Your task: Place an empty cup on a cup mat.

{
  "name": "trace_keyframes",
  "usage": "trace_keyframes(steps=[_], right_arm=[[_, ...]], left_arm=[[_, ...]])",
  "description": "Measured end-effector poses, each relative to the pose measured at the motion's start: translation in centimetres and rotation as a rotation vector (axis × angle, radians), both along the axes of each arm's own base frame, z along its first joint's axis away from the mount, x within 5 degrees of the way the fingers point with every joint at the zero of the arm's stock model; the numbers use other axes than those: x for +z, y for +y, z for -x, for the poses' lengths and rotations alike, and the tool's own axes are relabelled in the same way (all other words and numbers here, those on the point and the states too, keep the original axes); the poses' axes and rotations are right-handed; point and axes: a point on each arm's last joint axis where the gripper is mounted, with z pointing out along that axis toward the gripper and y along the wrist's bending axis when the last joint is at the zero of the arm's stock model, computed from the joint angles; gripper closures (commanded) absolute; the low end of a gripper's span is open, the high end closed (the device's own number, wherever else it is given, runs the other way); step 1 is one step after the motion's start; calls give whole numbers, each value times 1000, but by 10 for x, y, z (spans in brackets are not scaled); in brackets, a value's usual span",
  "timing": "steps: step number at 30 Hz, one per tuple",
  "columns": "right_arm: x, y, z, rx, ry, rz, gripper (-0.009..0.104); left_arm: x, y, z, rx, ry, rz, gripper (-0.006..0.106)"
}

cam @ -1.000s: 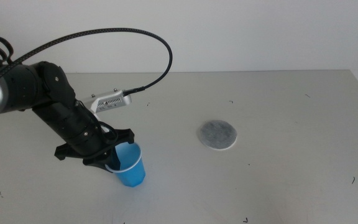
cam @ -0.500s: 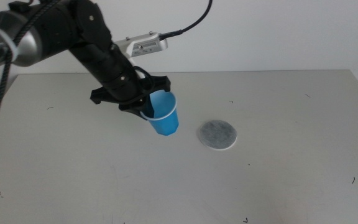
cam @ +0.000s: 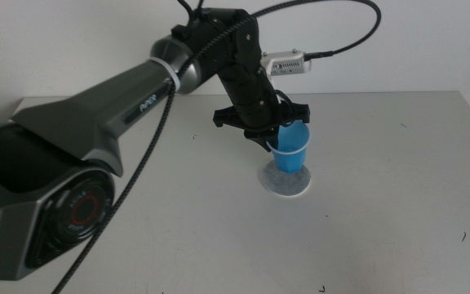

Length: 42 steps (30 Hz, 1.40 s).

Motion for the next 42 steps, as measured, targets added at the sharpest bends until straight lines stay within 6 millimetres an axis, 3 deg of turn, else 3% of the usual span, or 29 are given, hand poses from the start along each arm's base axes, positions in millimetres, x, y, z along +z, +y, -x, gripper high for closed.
trace_keyframes(steps=[6,18,22,29,30,34,37,42], right_arm=[[0,0,0,0,0,0,1],[0,0,0,0,0,0,1],[0,0,0,0,0,0,1],[0,0,0,0,0,0,1],[0,0,0,0,0,0,1],[0,0,0,0,0,0,1],[0,0,0,0,0,0,1],[0,0,0,0,0,0,1]], left_arm=[[-24,-22,-6,-11,9,-39,100],[-39,-22,-11,-2,-1,-81,96],[-40,-22,-11,0,-2,-85,70],[-40,-21,-11,-1,5,-91,2],[-39,-21,-10,-2,6,-92,-5],[-26,-18,-6,-5,7,-92,-5],[-4,-14,-1,-11,-18,-86,-5],[51,-6,13,-10,-93,-25,-5]])
